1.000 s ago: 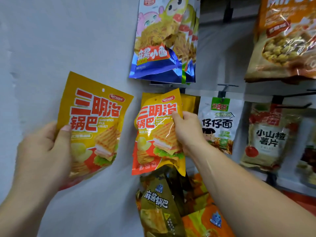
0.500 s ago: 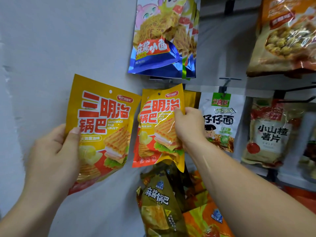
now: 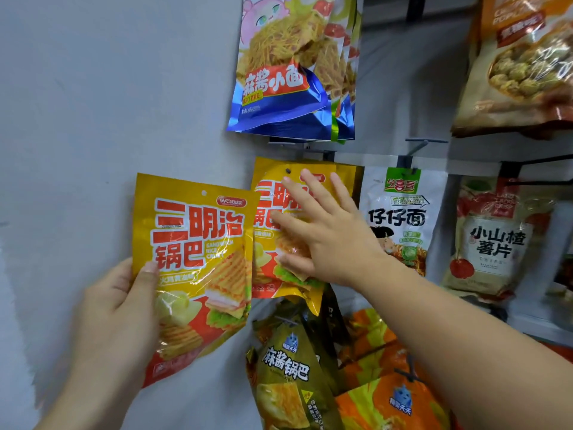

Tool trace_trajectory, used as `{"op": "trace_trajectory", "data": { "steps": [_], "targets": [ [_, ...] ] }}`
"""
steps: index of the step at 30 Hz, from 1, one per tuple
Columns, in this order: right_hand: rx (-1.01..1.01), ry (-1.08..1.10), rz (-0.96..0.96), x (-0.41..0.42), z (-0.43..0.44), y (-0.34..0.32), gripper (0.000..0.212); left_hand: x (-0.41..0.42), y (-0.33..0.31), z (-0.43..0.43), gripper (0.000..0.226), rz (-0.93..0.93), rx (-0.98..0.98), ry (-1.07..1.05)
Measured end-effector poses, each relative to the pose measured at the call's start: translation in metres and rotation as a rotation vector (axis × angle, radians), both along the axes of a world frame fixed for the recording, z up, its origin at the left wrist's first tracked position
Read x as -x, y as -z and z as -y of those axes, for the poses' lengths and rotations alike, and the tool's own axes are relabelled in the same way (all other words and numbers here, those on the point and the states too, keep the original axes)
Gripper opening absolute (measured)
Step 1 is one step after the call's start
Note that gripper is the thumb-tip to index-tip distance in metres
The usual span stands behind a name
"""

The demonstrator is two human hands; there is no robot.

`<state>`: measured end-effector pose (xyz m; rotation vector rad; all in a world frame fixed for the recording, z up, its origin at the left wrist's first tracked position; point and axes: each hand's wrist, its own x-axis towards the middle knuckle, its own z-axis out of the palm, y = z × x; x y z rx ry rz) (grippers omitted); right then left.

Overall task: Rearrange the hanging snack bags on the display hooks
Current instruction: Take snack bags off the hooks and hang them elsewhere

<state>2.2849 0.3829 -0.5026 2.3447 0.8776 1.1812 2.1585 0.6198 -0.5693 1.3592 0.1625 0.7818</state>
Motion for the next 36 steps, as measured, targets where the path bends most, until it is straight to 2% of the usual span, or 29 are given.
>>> {"op": "trace_trajectory", "data": {
  "steps": [2,7,14,23,27,29,31,33,36],
  "targets": [
    [0.049,0.104,-0.102,-0.008,-0.004,-0.005,0.081,-0.002,0.002,0.000,0.033,-0.006,0.006,0.011],
    [0.033,0.230,-0.155,-0.023,-0.008,-0.006,0.088,-0.006,0.002,0.000,0.035,-0.008,-0.008,0.061],
    [0.018,0.248,-0.175,-0.026,-0.006,-0.006,0.087,-0.015,-0.005,0.005,0.037,-0.009,-0.026,0.102],
    [-0.009,0.220,-0.240,-0.003,0.002,-0.019,0.089,-0.027,-0.016,0.016,0.030,-0.017,0.012,0.194],
    [-0.146,0.122,-0.281,0.001,0.009,-0.017,0.079,-0.037,-0.021,0.019,0.028,-0.030,0.043,0.232],
    [-0.293,0.021,-0.258,0.001,0.013,-0.014,0.062,-0.042,-0.023,0.022,0.026,-0.046,0.049,0.264],
    [-0.487,-0.085,-0.185,0.003,0.016,-0.013,0.052,-0.049,-0.025,0.027,0.025,-0.058,0.063,0.301],
    [-0.618,-0.134,-0.157,0.008,0.017,-0.014,0.052,-0.058,-0.028,0.031,0.024,-0.066,0.075,0.328],
    [-0.641,-0.162,-0.142,0.013,0.015,-0.020,0.060,-0.072,-0.037,0.037,0.024,-0.079,0.072,0.367]
  ]
}}
